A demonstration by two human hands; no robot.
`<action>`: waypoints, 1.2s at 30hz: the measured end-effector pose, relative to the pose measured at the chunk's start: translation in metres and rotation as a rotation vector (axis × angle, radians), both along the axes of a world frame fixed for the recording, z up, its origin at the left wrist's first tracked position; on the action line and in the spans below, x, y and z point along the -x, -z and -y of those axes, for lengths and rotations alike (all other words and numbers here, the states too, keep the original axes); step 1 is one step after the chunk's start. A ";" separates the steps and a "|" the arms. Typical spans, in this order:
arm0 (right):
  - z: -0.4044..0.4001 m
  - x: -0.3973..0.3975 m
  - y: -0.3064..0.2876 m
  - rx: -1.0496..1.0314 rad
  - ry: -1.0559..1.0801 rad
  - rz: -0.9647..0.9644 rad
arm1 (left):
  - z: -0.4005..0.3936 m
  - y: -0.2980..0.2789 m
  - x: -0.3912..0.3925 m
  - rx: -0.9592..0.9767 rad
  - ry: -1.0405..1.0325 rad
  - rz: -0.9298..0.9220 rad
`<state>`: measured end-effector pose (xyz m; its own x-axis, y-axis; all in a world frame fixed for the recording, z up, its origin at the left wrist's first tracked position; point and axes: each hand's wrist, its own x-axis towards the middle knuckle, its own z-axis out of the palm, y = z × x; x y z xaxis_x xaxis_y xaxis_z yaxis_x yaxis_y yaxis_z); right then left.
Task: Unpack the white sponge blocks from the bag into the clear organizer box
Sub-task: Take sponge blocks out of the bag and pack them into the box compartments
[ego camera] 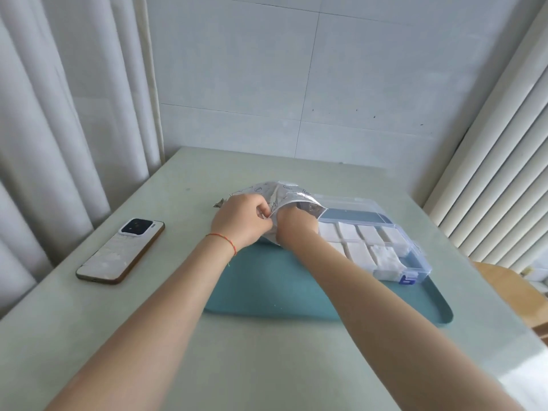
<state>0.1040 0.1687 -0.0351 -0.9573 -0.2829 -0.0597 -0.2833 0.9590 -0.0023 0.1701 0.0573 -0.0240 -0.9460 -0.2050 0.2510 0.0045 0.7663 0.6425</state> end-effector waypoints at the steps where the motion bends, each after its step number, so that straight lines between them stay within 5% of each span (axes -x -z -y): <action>1: 0.000 0.000 0.000 0.012 -0.001 -0.005 | 0.001 0.000 0.000 -0.015 -0.001 -0.010; 8: -0.018 0.011 -0.005 0.254 0.000 0.090 | 0.004 0.009 0.002 -0.151 0.001 -0.060; 14: -0.072 -0.013 -0.040 0.706 -0.026 0.287 | 0.000 0.010 0.002 -0.193 -0.008 -0.103; 19: -0.102 -0.027 -0.040 0.948 -0.136 0.353 | -0.015 0.000 -0.008 -0.439 0.098 -0.076; 23: -0.102 -0.032 -0.028 1.034 -0.129 0.357 | -0.027 0.000 -0.014 -0.643 0.209 0.007; 28: -0.102 -0.034 -0.022 1.116 -0.025 0.210 | -0.028 0.010 -0.018 -0.785 0.049 -0.045; 32: -0.102 -0.040 -0.027 1.451 -0.004 0.320 | -0.033 0.011 -0.021 -0.956 0.036 -0.055; 36: -0.094 -0.043 -0.025 1.370 -0.012 0.279 | -0.037 0.009 -0.024 -1.068 0.096 -0.004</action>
